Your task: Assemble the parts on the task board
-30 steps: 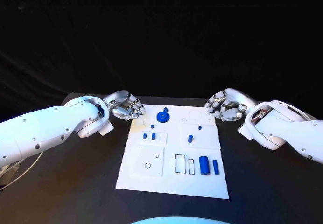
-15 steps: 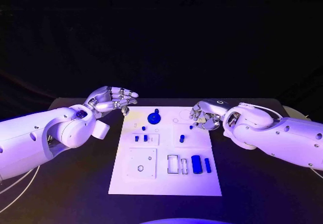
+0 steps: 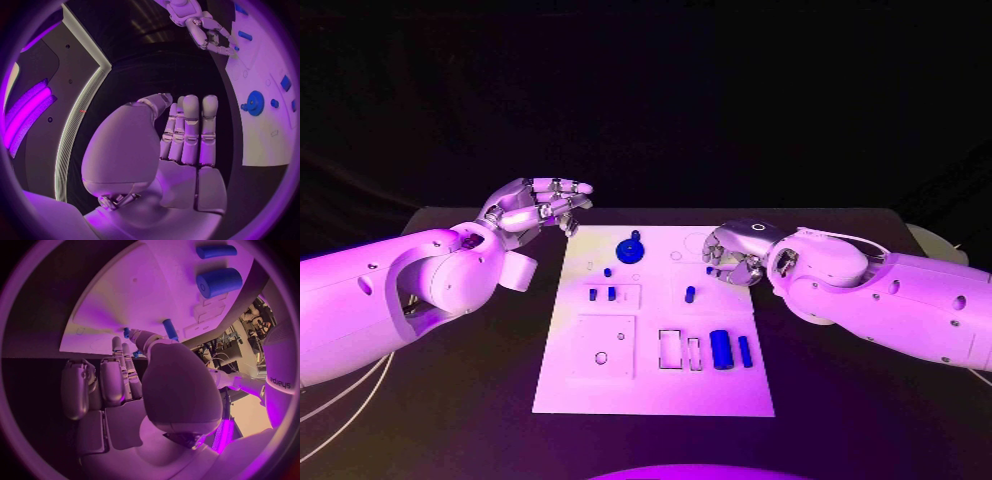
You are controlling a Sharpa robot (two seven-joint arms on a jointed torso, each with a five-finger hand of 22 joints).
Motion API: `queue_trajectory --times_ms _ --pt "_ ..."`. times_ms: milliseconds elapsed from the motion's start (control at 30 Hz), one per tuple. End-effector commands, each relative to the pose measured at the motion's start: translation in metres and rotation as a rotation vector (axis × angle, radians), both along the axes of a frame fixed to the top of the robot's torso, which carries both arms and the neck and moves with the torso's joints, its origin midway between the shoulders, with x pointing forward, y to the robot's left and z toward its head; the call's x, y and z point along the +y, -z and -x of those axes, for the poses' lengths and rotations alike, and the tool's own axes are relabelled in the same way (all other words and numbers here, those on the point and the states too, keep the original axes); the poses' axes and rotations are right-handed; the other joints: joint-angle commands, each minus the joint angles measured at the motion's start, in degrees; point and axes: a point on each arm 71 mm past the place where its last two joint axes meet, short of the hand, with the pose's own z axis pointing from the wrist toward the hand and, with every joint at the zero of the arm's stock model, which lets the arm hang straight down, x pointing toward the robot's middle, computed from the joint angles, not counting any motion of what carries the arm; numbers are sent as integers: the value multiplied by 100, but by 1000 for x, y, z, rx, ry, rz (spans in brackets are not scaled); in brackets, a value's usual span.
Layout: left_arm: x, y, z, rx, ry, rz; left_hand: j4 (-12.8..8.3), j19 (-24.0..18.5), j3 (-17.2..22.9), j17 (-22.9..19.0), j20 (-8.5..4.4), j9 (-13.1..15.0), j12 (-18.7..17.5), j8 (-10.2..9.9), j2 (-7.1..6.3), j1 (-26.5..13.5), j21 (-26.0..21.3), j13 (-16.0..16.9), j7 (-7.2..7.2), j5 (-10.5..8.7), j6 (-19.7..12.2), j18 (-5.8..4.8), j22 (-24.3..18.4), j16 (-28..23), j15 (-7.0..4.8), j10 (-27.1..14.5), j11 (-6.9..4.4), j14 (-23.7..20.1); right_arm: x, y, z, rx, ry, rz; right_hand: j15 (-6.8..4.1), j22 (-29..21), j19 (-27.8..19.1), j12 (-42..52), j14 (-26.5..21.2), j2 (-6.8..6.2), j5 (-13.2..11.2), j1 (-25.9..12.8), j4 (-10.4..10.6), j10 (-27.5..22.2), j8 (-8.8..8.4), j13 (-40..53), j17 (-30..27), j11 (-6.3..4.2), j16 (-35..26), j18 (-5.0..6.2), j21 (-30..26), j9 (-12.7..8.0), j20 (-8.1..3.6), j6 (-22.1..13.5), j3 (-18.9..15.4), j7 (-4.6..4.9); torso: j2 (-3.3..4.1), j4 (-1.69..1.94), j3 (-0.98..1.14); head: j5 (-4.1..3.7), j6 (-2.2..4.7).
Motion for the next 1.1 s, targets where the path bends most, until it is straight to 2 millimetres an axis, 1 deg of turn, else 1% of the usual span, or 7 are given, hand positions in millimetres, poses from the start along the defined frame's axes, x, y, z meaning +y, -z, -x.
queue_trajectory --times_ms 33,267,333,400,633,833,1100 --pt "0 -2 0 -11 -13 36 -23 -52 12 -5 4 5 40 23 51 11 -25 6 -5 19 29 108 -5 -22 -11 9 -3 -36 2 4 1 -1 -6 56 30 834 121 -16 291 21 -20 -49 -5 70 -13 10 22 -6 41 -103 54 10 19 51 38 2 -5 0 2 5 -12" --pt "-1 -3 0 -11 -14 36 -34 -53 13 -9 2 4 50 17 54 22 -37 11 -1 20 20 109 -14 -28 -11 1 -1 -39 6 8 1 10 -12 62 3 957 190 14 297 83 -34 -5 -54 176 33 39 86 -45 143 -137 236 45 7 146 106 -38 -4 -1 0 21 -16" --pt "-1 -2 0 -10 -15 35 -34 -53 13 -9 2 4 50 17 54 22 -37 11 -1 20 20 109 -14 -28 -11 1 -1 -39 7 10 1 15 -12 66 -27 1028 230 37 293 138 -193 39 -105 261 70 66 100 -78 184 -158 339 74 -12 220 179 -76 -4 0 5 32 -25" --pt "-1 -2 0 -10 -16 34 -40 -54 14 -11 1 3 54 14 55 27 -43 14 2 21 15 109 -19 -31 -11 -3 0 -40 8 12 1 19 -12 71 -38 1073 257 47 291 162 -238 54 -133 307 86 83 107 -99 208 -172 406 89 -23 256 226 -91 -7 4 5 31 -30" --pt "0 -2 0 -6 -20 31 -44 -46 14 -12 0 3 57 12 56 30 -39 15 5 22 11 107 -13 -32 -11 -7 2 -40 9 17 1 21 -11 100 -66 1159 313 63 288 213 -252 82 -217 401 130 125 119 -136 258 -200 538 131 -47 344 318 -126 1 -5 11 31 -41" --pt "0 -2 0 -2 -22 28 -56 -51 19 -15 -2 0 65 4 63 43 -54 20 13 24 -2 109 -28 -36 -9 -21 7 -39 11 20 1 10 -9 138 -97 1228 362 81 283 272 -253 114 -316 488 180 173 119 -173 289 -224 646 177 -73 428 379 -162 -8 -11 9 27 -52" --pt "0 -1 0 6 -25 23 -70 -51 22 -19 -2 -2 73 -6 68 55 -66 25 22 27 -17 110 -39 -41 -5 -41 14 -39 16 21 3 -17 -10 174 -100 1238 364 58 281 310 -246 125 -366 480 187 186 120 -174 306 -227 658 194 -80 440 416 -161 -11 -10 8 10 -59"
